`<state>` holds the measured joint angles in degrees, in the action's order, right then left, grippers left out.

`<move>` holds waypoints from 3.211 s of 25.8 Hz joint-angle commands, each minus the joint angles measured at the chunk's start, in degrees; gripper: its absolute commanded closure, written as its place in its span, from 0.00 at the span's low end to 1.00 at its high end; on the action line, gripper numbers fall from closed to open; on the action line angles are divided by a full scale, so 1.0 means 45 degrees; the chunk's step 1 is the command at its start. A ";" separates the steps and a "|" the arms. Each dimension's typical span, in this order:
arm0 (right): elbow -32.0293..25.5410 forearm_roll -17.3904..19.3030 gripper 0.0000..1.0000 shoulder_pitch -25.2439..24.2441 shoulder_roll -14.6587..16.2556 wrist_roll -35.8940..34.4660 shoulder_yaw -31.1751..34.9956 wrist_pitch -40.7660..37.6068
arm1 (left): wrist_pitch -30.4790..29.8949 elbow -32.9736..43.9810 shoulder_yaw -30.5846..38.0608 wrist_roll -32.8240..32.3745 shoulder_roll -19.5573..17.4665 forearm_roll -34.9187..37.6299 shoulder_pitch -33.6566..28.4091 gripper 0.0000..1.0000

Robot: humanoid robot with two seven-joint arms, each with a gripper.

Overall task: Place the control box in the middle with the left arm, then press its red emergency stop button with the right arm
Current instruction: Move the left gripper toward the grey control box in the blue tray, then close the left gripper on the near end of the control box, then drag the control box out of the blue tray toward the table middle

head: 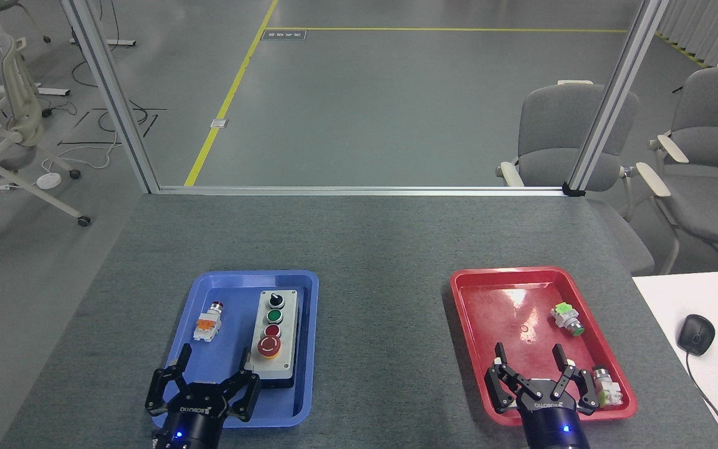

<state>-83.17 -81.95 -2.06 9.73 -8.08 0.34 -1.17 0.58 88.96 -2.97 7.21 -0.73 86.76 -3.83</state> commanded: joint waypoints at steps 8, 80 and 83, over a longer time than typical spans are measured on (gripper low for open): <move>-0.0092 0.0007 0.02 -0.0128 0.0162 -0.0588 0.0101 -0.0209 | 0.1707 -0.2425 -0.0765 -0.0138 0.1237 0.0427 0.1281 0.01; -0.0092 0.0027 0.02 -0.0421 0.0045 -0.0529 0.0198 -0.0287 | 0.0847 -0.5551 -0.0921 -0.0607 0.1315 -0.0667 0.3410 1.00; -0.0092 0.0027 0.02 -0.0421 0.0045 -0.0529 0.0218 -0.0307 | 0.0808 -0.4379 -0.0941 -0.0607 0.0905 -0.0726 0.3078 1.00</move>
<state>-83.59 -81.83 -3.95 9.92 -10.70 1.26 -2.51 4.69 65.02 -7.18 4.38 4.68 83.97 11.24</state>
